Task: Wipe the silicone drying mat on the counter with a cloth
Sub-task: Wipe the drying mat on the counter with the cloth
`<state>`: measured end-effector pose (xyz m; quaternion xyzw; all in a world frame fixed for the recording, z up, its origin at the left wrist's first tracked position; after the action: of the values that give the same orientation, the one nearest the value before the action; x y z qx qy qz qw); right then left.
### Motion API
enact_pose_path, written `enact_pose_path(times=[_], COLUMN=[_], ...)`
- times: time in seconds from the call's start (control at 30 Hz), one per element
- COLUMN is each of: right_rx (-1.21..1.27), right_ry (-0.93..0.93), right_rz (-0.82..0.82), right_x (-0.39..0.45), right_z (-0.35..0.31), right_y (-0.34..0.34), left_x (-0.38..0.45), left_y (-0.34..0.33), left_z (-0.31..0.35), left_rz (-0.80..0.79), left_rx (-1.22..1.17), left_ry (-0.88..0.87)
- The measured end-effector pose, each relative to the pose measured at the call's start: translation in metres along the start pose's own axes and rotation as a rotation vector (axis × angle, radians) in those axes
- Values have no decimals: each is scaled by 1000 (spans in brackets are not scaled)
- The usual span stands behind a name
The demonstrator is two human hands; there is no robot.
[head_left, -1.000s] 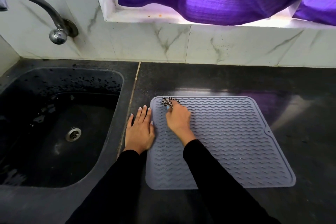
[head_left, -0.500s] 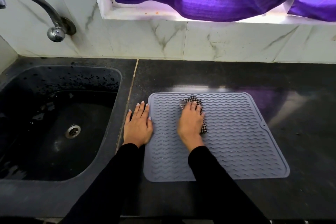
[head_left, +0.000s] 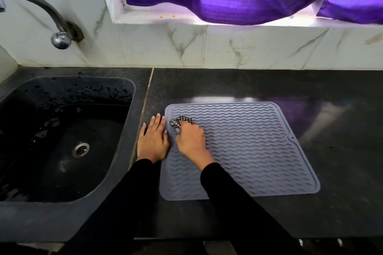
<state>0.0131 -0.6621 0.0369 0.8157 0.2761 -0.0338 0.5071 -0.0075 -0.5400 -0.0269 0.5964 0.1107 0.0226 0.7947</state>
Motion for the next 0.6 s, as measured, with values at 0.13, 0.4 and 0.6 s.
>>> enact_pose_path(times=[0.13, 0.4, 0.6], right_rx=[408, -93, 1], right_ry=[-64, -111, -21], right_rz=[-35, 143, 87], right_x=[-11, -35, -35], right_z=[28, 44, 12], right_y=[27, -12, -37], left_x=[2, -24, -30], left_y=[-1, -9, -10], left_z=[-2, 2, 6], left_rz=[-78, -101, -18], left_rx=[-34, -30, 14], left_ry=[6, 10, 17])
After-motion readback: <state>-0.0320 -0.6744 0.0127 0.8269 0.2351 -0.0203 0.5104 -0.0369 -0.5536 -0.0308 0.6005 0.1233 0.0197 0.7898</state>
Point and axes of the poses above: each hand's wrist, its own x-axis towards the middle knuckle, its own y-axis out of the back of the hand, z = x × y, the point moved 6 cm from there along x, towards the middle knuckle, and after that the axes turned 15 degrees about -z, right-handed, at the moved point
